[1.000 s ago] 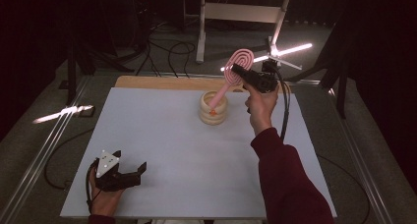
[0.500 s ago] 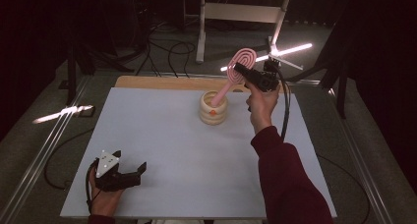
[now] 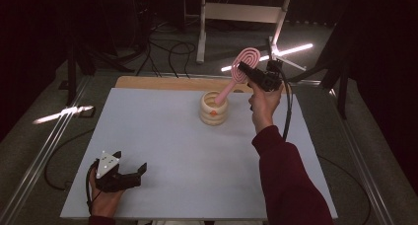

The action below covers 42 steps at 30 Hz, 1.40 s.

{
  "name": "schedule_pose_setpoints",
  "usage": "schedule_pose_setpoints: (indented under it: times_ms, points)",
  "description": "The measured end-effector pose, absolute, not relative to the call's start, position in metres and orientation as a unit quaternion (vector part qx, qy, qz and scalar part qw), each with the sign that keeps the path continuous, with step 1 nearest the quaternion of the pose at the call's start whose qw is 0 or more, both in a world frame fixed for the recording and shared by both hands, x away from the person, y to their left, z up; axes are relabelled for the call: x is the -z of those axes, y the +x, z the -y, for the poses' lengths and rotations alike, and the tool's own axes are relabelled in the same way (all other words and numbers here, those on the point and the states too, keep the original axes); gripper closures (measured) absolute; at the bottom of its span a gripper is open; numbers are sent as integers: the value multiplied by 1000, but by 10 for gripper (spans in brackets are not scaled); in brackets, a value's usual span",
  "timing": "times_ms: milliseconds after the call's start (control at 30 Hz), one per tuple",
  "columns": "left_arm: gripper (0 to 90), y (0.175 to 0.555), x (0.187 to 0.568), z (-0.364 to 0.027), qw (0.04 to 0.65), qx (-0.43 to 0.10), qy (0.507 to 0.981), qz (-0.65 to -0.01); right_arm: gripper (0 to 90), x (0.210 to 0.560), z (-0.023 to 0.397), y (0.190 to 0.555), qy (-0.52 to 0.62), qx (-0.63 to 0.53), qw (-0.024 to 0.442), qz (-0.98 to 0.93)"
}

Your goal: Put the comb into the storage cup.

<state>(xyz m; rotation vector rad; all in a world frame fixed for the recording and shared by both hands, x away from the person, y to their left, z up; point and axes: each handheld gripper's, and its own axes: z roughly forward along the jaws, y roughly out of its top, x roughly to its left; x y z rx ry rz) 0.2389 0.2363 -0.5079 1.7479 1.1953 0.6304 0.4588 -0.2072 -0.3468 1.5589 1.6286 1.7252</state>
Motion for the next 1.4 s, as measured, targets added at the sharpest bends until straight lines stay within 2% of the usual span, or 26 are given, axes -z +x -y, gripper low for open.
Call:
schedule_pose_setpoints:
  times_ms: [1400]
  points:
    - [1,239,508,-237,452,-253,706,-482,633,358,198,465,541,-591,176,-572]
